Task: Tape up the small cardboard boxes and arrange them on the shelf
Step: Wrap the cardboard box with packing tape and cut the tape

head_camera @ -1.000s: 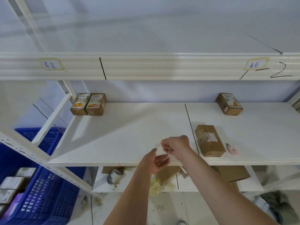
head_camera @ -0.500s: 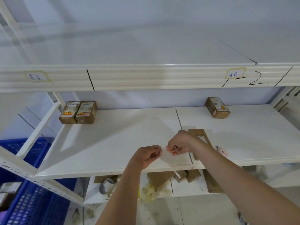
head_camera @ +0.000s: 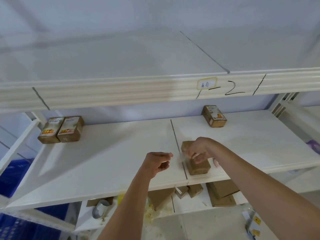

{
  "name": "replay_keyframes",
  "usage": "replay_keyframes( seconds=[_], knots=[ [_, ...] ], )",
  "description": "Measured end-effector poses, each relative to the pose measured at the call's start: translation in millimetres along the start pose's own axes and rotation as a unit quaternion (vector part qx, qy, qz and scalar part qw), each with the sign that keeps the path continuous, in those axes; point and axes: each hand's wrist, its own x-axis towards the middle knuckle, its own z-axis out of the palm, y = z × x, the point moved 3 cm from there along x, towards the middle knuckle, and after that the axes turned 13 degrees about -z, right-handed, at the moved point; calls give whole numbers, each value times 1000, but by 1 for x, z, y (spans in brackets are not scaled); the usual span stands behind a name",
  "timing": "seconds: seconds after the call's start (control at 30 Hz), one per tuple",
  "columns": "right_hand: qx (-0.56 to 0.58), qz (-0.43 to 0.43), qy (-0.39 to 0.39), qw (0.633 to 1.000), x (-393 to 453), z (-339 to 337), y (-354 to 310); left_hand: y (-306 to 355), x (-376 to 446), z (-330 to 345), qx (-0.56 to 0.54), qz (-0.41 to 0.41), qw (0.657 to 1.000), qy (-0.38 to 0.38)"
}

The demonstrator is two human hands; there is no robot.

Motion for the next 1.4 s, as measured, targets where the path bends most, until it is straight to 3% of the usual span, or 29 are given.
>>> replay_keyframes(
  seconds=[0.1, 0.33, 0.63, 0.87, 1.23, 1.4],
  knots=[
    [-1, -17, -17, 1000, 4, -29, 13, 5, 5, 26, -9, 10, 1000, 15],
    [150, -73, -29, 986, 31, -84, 47, 16, 22, 83, -52, 15, 998, 33],
    [181, -39, -57, 981, 55, -93, 80, 4, 40, 102, -13, -17, 988, 153],
    [185, -13, -50, 981, 66, -89, 87, 5, 45, 100, 19, -16, 979, 200],
    [128, -72, 81, 986, 67, -81, 104, -5, 58, 101, 44, -26, 966, 255],
    [86, -73, 104, 988, 66, -76, 100, -8, 61, 100, 56, -20, 961, 272]
  ],
)
